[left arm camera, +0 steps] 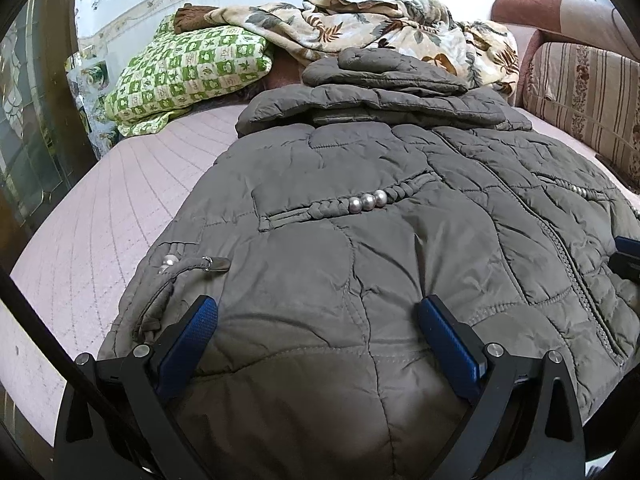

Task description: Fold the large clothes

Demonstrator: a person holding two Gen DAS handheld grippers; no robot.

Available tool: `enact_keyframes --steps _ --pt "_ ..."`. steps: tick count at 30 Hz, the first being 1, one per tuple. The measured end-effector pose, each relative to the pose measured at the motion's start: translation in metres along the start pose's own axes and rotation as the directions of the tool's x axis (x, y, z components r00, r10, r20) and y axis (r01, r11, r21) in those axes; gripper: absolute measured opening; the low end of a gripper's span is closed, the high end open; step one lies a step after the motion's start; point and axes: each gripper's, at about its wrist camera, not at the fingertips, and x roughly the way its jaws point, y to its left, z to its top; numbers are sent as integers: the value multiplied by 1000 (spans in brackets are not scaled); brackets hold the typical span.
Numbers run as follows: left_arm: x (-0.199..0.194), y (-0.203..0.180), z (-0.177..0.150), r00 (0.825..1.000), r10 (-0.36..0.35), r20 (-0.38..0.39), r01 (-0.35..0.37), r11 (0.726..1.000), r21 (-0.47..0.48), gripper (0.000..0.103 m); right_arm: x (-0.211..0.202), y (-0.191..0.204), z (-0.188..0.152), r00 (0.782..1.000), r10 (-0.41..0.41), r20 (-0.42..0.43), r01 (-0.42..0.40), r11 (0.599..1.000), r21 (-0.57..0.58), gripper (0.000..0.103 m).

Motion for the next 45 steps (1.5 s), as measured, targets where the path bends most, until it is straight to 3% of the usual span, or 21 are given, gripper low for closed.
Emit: enact_keyframes --steps 6,11,15,17,20,23,26,34,41,45 --pt "-10 1 1 1000 2 -8 -2 999 41 101 -21 -1 -3 999 32 9 -32 999 24 81" --pt "-23 6 -3 1000 8 17 -9 999 45 100 -50 -21 -7 994 89 60 -96 986 139 81" --pt "-37 25 -2 999 1 43 0 999 -33 100 -83 -48 -8 983 77 164 -116 964 241 81" --pt "-45 44 -1 998 8 61 -1 993 -114 100 -96 -63 -9 979 33 201 -90 955 283 85" --pt "-54 75 -4 996 47 72 -28 969 -247 100 -108 -93 -11 972 -61 227 -33 921 389 90" --pt "-56 112 -11 994 98 51 -69 911 -407 100 -104 -122 -20 975 -81 207 -38 855 517 91" --pt "-44 137 -20 999 48 -8 -45 852 -522 100 -95 -139 -28 981 -82 176 -41 798 601 91" --pt "-26 145 -35 996 -79 -46 35 795 -606 100 -72 -145 -39 988 28 152 -123 734 668 90" --pt "-28 119 -37 992 -111 -51 65 836 -544 100 -61 -122 -41 982 126 144 -188 760 622 90" --pt "-29 84 -34 977 -211 -27 174 867 -468 100 -54 -100 -40 959 241 149 -282 766 578 88"
